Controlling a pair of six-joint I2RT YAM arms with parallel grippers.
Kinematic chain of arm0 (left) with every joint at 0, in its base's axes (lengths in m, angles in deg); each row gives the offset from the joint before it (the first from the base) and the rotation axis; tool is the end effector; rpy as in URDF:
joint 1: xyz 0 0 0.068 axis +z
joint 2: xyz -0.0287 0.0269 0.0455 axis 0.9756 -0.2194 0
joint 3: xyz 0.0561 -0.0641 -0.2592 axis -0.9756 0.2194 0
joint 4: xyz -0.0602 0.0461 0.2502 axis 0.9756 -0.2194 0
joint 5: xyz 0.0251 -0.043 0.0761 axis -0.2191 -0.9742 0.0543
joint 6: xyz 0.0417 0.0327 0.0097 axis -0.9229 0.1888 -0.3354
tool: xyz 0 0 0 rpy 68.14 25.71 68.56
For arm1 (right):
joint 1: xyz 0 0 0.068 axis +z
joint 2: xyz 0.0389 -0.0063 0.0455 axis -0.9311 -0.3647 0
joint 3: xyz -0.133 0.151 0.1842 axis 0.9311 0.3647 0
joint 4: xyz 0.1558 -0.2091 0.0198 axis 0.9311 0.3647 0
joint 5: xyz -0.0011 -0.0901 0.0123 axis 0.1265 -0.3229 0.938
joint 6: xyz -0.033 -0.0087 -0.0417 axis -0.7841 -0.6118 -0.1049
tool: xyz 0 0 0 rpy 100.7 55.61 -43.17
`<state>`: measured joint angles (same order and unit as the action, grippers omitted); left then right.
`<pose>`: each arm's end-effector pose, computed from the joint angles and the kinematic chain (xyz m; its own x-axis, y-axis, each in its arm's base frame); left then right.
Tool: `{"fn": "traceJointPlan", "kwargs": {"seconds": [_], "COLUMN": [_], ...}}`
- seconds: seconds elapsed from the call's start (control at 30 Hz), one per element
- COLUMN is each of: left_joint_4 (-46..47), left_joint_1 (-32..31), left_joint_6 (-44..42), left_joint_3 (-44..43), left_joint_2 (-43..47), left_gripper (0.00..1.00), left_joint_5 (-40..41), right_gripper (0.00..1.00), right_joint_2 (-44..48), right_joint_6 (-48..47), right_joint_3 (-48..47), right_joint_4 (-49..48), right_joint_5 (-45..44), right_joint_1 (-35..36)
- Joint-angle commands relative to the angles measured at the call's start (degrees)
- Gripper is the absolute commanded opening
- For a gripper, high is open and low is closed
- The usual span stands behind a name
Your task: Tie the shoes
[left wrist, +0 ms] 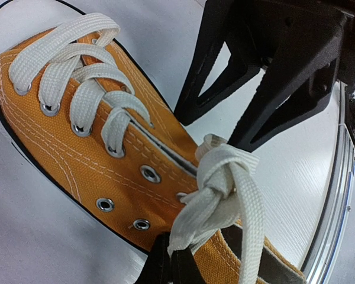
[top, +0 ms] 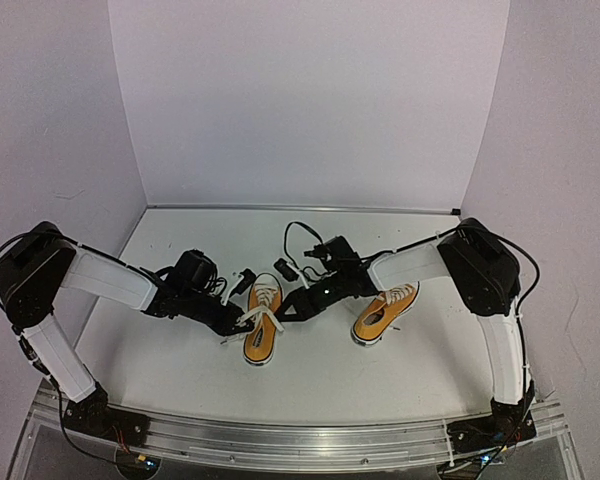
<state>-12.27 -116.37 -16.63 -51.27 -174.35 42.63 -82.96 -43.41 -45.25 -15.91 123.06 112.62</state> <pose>0.2278 -0.2061 0.1343 -0.6803 0.4032 -0.6121 0.7147 0.5502 -0.4318 0.3134 0.3412 0.1208 -0.6219 -0.4490 -0.6416 -0.7573 0.1365 0.6386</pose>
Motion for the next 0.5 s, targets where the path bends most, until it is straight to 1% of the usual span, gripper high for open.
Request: {"fn": "traceJointPlan", "kwargs": {"seconds": [0.0, 0.3, 0.37, 0.43, 0.47], "left_joint_4": [1.11, 0.82, 0.81, 0.87, 0.99], "left_joint_1": [-0.55, -0.52, -0.50, -0.50, -0.50], "left_joint_6": [-0.50, -0.69, -0.72, -0.58, -0.49], "left_joint_3": [-2.42, -2.49, -2.53, -2.48, -2.40], "left_joint_2": [-1.53, -1.50, -1.38, -1.19, -1.04], "left_gripper": [0.00, 0.00, 0.00, 0.00, 0.00], "left_joint_5": [-1.08, -1.04, -0.94, -0.81, -0.70], "right_gripper": [0.35, 0.34, 0.33, 0.28, 0.22], "right_joint_2": [2.49, 0.59, 0.45, 0.52, 0.64], "right_joint_6": [-1.66, -1.23, -1.16, -1.24, -1.33], "right_joint_3": [0.05, -3.15, -3.75, -3.99, -3.95], "right_joint_4": [0.98, 1.30, 1.43, 1.64, 1.75], "right_joint_5": [1.55, 1.05, 0.93, 1.04, 1.09], "right_joint_1": [1.13, 1.96, 2.11, 2.19, 2.22]}}
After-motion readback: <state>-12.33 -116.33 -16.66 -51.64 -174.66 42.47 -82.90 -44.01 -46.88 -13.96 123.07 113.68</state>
